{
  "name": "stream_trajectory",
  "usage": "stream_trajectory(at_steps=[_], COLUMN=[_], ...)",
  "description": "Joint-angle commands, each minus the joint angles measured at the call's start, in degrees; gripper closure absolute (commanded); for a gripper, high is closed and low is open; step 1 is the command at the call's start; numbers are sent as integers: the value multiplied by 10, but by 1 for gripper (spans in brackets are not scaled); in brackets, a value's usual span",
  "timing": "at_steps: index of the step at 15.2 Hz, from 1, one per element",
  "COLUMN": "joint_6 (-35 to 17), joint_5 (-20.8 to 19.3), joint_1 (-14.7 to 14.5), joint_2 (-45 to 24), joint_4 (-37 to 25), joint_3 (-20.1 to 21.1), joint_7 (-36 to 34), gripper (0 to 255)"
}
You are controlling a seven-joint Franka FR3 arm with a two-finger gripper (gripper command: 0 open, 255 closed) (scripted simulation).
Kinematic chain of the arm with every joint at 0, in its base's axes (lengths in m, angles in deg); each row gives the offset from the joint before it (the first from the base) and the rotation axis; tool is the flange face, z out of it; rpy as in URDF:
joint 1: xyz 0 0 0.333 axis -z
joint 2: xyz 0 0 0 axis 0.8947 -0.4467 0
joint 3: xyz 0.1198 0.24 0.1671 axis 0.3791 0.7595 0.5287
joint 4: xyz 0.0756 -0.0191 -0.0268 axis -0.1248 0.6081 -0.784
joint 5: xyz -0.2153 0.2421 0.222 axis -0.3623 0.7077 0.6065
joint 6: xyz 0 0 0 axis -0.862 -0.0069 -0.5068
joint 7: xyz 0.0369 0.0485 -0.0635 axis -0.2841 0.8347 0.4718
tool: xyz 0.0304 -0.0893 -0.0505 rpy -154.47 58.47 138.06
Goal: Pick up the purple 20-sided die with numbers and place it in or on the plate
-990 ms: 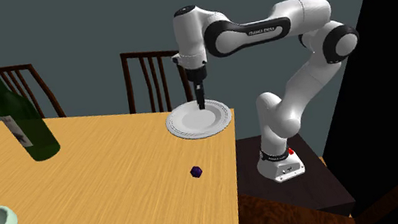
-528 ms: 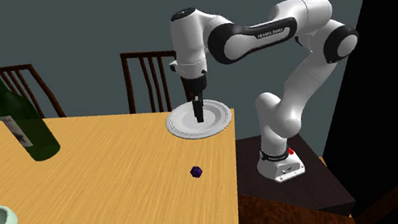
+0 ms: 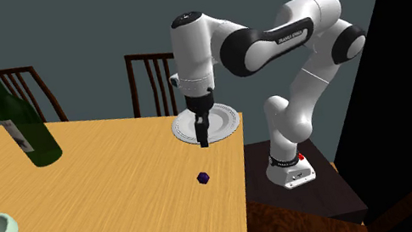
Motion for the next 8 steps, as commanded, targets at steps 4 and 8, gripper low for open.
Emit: stream_trajectory(at_steps=[4, 8], joint_6=[-11, -18], joint_5=[10, -1], joint_1=[1, 4], joint_2=[-68, -135], joint_4=[-69, -136], joint_3=[62, 115], joint_7=[-86, -159], gripper=[0, 0])
